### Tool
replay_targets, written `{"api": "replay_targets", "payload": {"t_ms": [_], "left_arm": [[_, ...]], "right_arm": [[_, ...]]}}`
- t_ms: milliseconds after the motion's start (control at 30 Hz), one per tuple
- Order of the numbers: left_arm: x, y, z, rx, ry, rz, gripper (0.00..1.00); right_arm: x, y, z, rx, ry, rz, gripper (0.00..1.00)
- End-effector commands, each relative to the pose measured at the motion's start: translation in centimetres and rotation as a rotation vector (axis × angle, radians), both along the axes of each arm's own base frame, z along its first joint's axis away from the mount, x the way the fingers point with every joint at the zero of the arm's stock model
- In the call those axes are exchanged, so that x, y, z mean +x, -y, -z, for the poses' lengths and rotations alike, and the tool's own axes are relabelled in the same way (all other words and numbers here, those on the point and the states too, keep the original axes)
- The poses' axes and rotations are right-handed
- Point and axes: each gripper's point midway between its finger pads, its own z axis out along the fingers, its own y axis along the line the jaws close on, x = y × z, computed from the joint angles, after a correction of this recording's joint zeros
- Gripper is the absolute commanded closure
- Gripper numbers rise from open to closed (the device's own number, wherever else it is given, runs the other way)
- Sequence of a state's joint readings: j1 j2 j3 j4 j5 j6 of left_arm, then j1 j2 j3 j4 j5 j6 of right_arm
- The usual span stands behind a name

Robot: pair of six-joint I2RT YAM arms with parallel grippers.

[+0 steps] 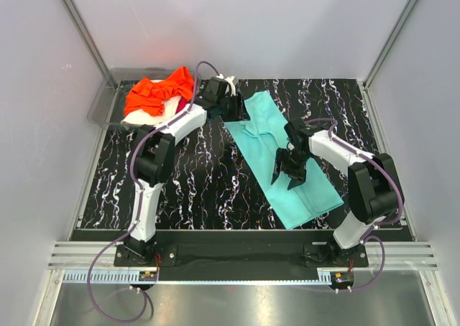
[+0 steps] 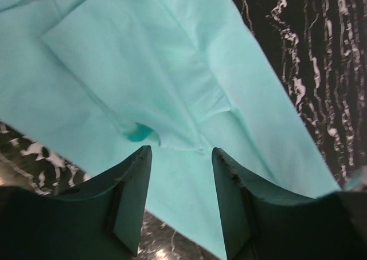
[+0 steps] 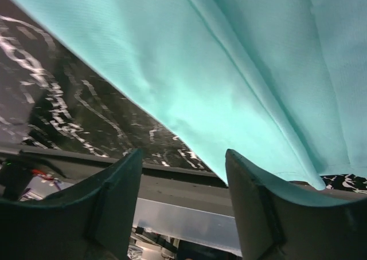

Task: Fold and stack the t-shirts
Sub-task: Fold the tshirt

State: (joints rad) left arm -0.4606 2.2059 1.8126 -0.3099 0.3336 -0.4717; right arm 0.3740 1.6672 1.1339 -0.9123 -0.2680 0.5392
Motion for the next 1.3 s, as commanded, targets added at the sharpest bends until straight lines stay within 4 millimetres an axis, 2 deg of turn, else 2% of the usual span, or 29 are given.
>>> {"api": "replay_targets", "payload": {"t_ms": [0,33,67,100,167,200,267,300,367,467,600,667,733,767,800,867,900,967,1000,1033,1133,1167,1200,1233,1267], "left_arm": [[0.2,2.9,0.4,-0.148,-0.054,-0.018,0.50],[0.5,3.4,0.4,-0.163,-0.056,-0.017,0.50],[0.3,4.0,2.3,-0.164,-0.091,-0.009,0.50],[0.7,4.4,2.7,-0.185,-0.098,-0.011,0.50],[1.5,4.8,3.3,-0.209,-0.107,-0.003,0.50],[1.7,5.0,5.1,-0.208,-0.137,-0.003,0.50],[3.0,5.3,4.5,-0.237,-0.120,0.006,0.50],[3.3,5.5,5.4,-0.245,-0.124,0.008,0.50],[4.4,5.5,5.0,-0.279,-0.102,0.009,0.50],[5.5,5.9,4.8,-0.335,-0.092,0.023,0.50],[7.0,5.7,3.6,-0.377,-0.040,0.029,0.49],[7.6,5.3,2.3,-0.387,-0.017,0.033,0.49],[7.8,4.9,1.0,-0.385,0.009,0.039,0.49],[8.0,4.4,-0.7,-0.387,0.035,0.039,0.48],[8.0,4.0,-1.1,-0.371,0.040,0.041,0.47],[8.1,2.9,-2.1,-0.357,0.045,0.018,0.46],[7.8,2.7,-4.2,-0.368,0.065,0.020,0.45],[7.2,2.0,-4.7,-0.363,0.056,0.016,0.44],[6.7,1.9,-6.9,-0.369,0.094,0.030,0.44],[6.0,2.0,-6.5,-0.360,0.081,0.035,0.44],[4.3,2.2,-6.9,-0.339,0.067,0.043,0.44],[3.9,2.1,-6.5,-0.319,0.055,0.027,0.45],[3.0,1.8,-4.6,-0.292,0.013,0.004,0.45],[2.3,2.0,-5.5,-0.291,0.022,-0.011,0.45],[2.4,2.1,-5.7,-0.304,0.052,-0.029,0.46]], "right_arm": [[-1.7,1.4,1.4,-0.059,-0.031,-0.015,0.35],[-1.6,1.3,1.8,-0.052,-0.027,-0.009,0.37],[-1.8,1.2,2.2,-0.047,-0.036,-0.004,0.39],[-2.7,1.0,3.0,-0.034,-0.074,0.011,0.42],[-2.7,0.2,3.9,0.005,-0.081,0.029,0.46],[-3.5,-0.3,4.4,0.028,-0.117,0.042,0.46],[-3.3,-1.2,4.7,0.051,-0.112,0.038,0.46],[-3.5,-2.2,4.9,0.059,-0.118,0.019,0.46],[-3.4,-3.3,5.0,0.075,-0.125,0.005,0.45],[-2.9,-6.8,4.8,0.157,-0.145,-0.009,0.44],[-0.8,-11.2,3.7,0.264,-0.158,0.000,0.42],[0.7,-12.5,2.5,0.302,-0.128,0.000,0.41],[1.6,-13.1,1.5,0.321,-0.103,-0.006,0.40],[2.0,-13.3,1.1,0.327,-0.089,-0.011,0.39],[2.5,-13.6,0.3,0.338,-0.065,-0.017,0.39],[2.7,-13.6,-0.6,0.348,-0.043,-0.038,0.37],[2.7,-13.4,-0.9,0.345,-0.033,-0.046,0.36],[2.3,-12.1,-1.3,0.307,-0.009,-0.063,0.33],[2.1,-11.3,-1.5,0.287,-0.012,-0.058,0.32],[1.9,-10.6,-1.6,0.270,-0.004,-0.058,0.31],[1.5,-7.4,-2.3,0.186,0.038,-0.053,0.24],[1.4,-6.1,-2.6,0.148,0.077,-0.062,0.22],[1.0,-5.2,-2.8,0.121,0.073,-0.059,0.21],[1.1,-4.1,-3.0,0.104,0.080,-0.043,0.21],[0.7,-3.1,-3.3,0.093,0.098,-0.035,0.21]]}}
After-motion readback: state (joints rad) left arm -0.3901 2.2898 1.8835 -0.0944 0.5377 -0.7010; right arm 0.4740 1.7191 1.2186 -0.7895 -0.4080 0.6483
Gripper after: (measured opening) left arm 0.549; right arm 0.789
